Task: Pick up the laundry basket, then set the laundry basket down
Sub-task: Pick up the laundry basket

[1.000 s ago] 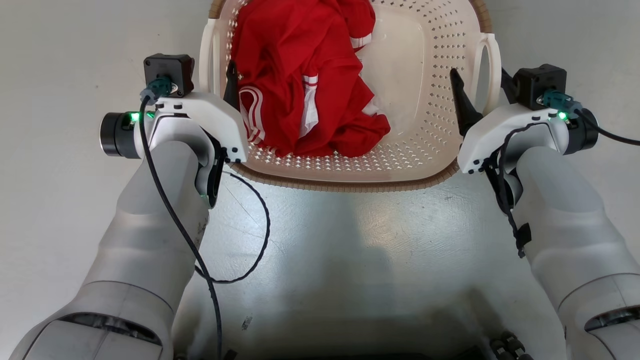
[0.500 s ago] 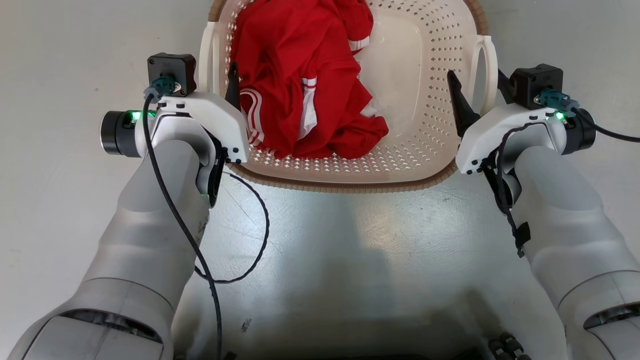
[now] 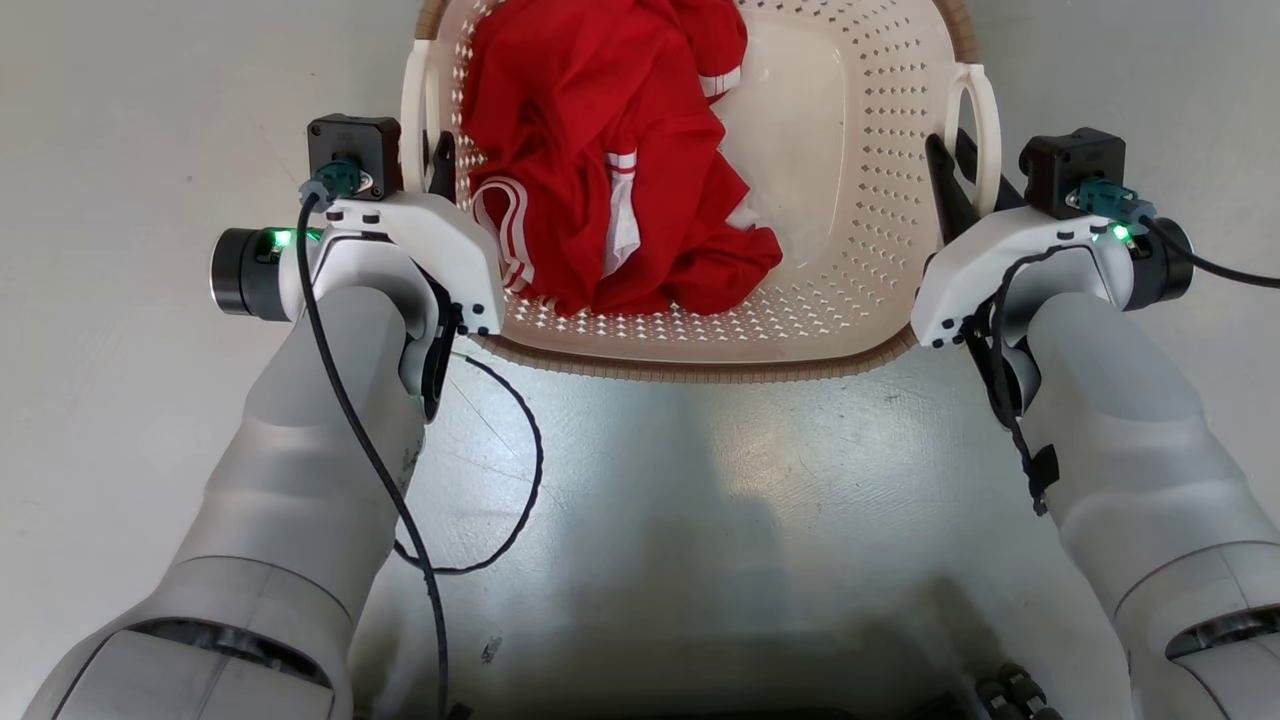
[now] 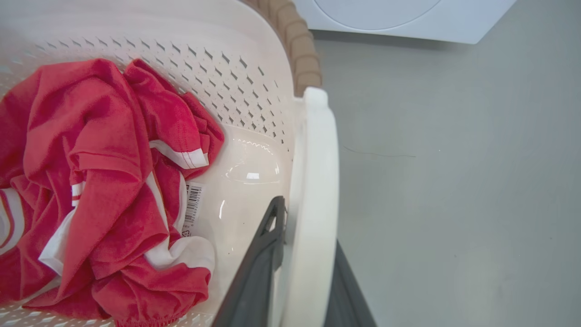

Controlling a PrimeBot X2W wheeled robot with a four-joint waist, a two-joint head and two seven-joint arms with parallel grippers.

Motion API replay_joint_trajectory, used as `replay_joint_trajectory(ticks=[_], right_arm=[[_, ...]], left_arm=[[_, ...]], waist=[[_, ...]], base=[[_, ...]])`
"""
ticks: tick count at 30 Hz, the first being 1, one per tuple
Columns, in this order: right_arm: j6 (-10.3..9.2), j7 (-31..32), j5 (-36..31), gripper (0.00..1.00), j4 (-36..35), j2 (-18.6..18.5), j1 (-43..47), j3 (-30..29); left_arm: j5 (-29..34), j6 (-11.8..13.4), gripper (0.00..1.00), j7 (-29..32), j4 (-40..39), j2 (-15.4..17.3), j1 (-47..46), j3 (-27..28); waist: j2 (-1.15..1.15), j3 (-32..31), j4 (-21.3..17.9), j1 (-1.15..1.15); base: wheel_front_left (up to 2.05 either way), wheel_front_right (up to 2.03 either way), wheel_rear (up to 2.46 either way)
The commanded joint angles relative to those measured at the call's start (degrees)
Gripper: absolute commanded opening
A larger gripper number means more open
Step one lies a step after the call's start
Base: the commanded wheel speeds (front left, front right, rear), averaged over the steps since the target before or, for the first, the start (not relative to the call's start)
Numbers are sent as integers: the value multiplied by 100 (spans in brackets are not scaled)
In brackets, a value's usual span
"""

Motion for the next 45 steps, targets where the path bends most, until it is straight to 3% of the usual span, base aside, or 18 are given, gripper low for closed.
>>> replay_joint_trajectory(ticks=[1,23,35,45], right_arm=[[40,-61,-57,0,-22,90,263,129],[40,-61,74,0,266,90,443,230],[40,-38,412,0,532,90,865,538],[40,404,1063,0,588,90,1401,1041]], left_arm=[[-46,19,0,-36,-76,159,55,47],[-598,-21,0,-36,79,159,355,-315],[-1112,-102,0,104,252,159,903,-864],[-1532,-195,0,438,291,159,1542,-1339]], waist=[[0,-23,9,0],[0,-590,84,0],[0,-1511,109,0],[0,-2558,29,0]], base=[[0,0,0],[0,0,0],[0,0,0],[0,0,0]])
